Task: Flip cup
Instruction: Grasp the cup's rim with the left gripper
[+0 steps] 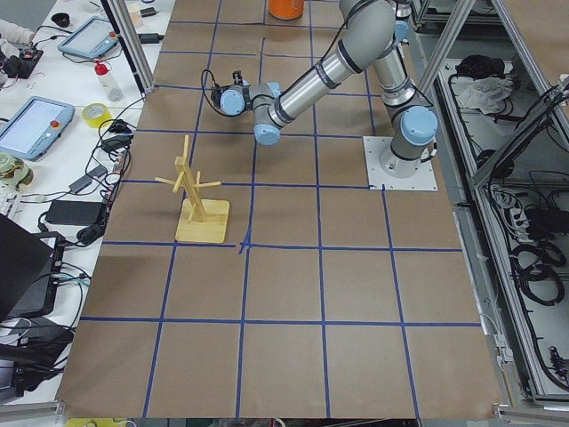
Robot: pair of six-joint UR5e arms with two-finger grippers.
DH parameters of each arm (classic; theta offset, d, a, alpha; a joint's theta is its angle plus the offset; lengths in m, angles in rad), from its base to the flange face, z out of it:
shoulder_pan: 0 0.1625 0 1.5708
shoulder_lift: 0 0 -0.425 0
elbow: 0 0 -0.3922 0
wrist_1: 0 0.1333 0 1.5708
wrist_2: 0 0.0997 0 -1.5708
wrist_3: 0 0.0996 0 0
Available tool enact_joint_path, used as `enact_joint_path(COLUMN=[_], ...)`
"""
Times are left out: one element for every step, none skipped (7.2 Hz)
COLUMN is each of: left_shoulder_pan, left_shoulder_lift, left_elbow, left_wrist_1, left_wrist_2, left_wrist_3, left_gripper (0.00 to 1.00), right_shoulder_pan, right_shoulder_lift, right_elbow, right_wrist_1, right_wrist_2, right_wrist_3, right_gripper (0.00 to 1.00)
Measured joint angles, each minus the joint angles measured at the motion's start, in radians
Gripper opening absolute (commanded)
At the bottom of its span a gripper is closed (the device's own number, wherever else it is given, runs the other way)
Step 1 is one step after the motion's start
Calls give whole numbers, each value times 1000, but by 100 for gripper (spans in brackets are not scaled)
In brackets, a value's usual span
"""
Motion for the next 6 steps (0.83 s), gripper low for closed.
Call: enact_joint_path(left_shoulder_pan=[0,0,0,0,0,0], left_shoulder_lift=[-12,-21,-26,-29,-31,-32], left_elbow=[0,1,2,2,3,5], left_wrist_1=[14,20,23,24,25,25], left_wrist_2=[-26,-42,-51,-57,-61,-61], left_wrist_3=[-8,-11,-12,-12,-13,-18], left_gripper=[71,67,60,30,13,9], right_shoulder_pan=[-1,-1,-1,-1,-2,-2], right_shoulder_lift=[-1,-3,-3,-4,-4,-4], right_elbow=[16,24,26,27,28,28], right_wrist_1=[-20,-30,-34,-35,-36,-36], right_wrist_2=[0,0,0,-1,-1,-1], right_wrist_3=[-1,-1,-3,-5,-6,-6], right_gripper=[100,100,100,100,100,100])
